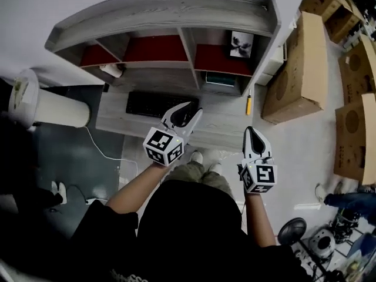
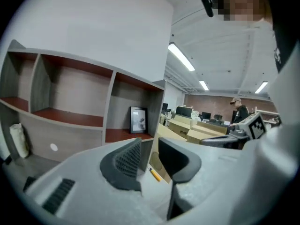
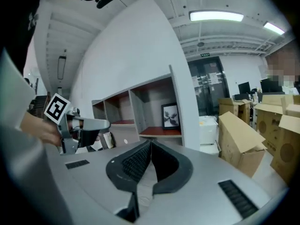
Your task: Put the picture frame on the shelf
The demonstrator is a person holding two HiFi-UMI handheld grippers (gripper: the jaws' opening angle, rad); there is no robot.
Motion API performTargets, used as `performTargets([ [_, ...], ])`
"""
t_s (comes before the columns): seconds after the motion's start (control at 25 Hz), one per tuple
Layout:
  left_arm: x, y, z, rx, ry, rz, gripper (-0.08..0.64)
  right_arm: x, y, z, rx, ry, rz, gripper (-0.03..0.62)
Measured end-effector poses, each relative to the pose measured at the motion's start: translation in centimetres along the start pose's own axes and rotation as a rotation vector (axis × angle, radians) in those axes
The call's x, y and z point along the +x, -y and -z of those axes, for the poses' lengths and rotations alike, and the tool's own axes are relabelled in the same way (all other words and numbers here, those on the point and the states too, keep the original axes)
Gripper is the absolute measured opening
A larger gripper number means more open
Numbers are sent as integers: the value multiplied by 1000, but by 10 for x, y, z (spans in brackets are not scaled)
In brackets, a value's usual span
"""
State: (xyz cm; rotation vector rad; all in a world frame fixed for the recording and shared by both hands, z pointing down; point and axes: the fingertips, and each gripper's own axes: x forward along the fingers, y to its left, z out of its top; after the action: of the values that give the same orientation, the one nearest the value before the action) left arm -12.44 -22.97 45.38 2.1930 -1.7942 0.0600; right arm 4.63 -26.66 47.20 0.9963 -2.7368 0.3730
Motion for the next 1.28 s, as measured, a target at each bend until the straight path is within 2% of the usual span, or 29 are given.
performTargets([
  [0.16, -55, -5, 24, -34, 17, -143, 44, 13, -35, 2, 32, 12, -111, 12],
  [0.32, -92, -8, 38, -64, 40, -209, 18, 11, -66, 1, 0, 14, -157, 12],
  [0.52, -114, -32, 41, -76, 72, -220, 17, 14, -95, 7, -43, 7, -144, 12],
  [0.72, -156, -74, 25, -69, 119, -243, 17, 20, -130, 2, -59, 25, -74, 12],
  [0.96, -201, -111, 19, -46, 158, -240, 17, 30, -180, -9, -112, 44, -31, 12],
  [1.12, -221, -123, 26, -37, 142, -211, 17, 29, -203, -4, -128, 51, 14, 12],
  [1.28, -241, -140, 31, -36, 127, -203, 17, 30, -225, 3, -129, 46, 25, 12],
])
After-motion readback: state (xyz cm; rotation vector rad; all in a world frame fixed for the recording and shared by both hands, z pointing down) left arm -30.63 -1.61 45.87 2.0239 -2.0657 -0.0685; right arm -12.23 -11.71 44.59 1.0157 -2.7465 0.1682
